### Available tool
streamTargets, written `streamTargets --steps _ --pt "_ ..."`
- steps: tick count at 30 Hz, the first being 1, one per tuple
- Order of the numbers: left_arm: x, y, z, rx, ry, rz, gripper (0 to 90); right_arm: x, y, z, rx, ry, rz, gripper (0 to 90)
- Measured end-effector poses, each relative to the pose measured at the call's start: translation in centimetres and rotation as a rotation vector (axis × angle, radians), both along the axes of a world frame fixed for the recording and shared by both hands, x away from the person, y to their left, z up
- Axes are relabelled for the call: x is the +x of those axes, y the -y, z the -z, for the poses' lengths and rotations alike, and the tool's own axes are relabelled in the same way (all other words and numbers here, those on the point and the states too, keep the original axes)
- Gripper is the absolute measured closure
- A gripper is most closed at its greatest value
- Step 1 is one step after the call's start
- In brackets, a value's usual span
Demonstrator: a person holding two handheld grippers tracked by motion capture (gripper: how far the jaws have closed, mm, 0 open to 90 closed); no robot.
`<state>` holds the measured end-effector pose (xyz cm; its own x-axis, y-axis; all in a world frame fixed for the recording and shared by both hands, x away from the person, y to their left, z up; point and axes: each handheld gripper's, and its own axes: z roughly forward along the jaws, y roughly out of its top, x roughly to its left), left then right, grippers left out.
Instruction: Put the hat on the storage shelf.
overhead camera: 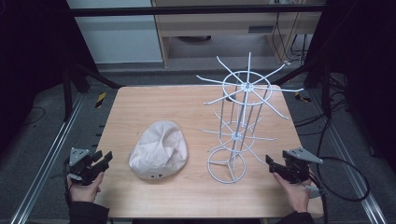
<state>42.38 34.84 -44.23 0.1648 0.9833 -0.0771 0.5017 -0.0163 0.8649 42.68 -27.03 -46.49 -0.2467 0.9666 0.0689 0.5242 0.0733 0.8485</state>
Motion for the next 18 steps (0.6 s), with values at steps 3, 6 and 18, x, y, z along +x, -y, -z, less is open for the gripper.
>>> streamTargets --steps 3,6,18 --pt "-0.2 0.4 -0.3 0.018 -0.003 0.024 65.4 -0.4 -0.2 -0.1 0.007 -0.001 0.002 34.5" --pt "-0.3 1.0 -0.6 0.041 -0.006 0.048 70.1 -0.6 -0.4 -0.3 0.012 -0.001 -0.001 38.4" --pt "0.5 2.8 -0.1 0.068 -0.060 0.138 88.8 -1.5 -1.9 -0.7 -0.004 0.003 -0.055 48.1"
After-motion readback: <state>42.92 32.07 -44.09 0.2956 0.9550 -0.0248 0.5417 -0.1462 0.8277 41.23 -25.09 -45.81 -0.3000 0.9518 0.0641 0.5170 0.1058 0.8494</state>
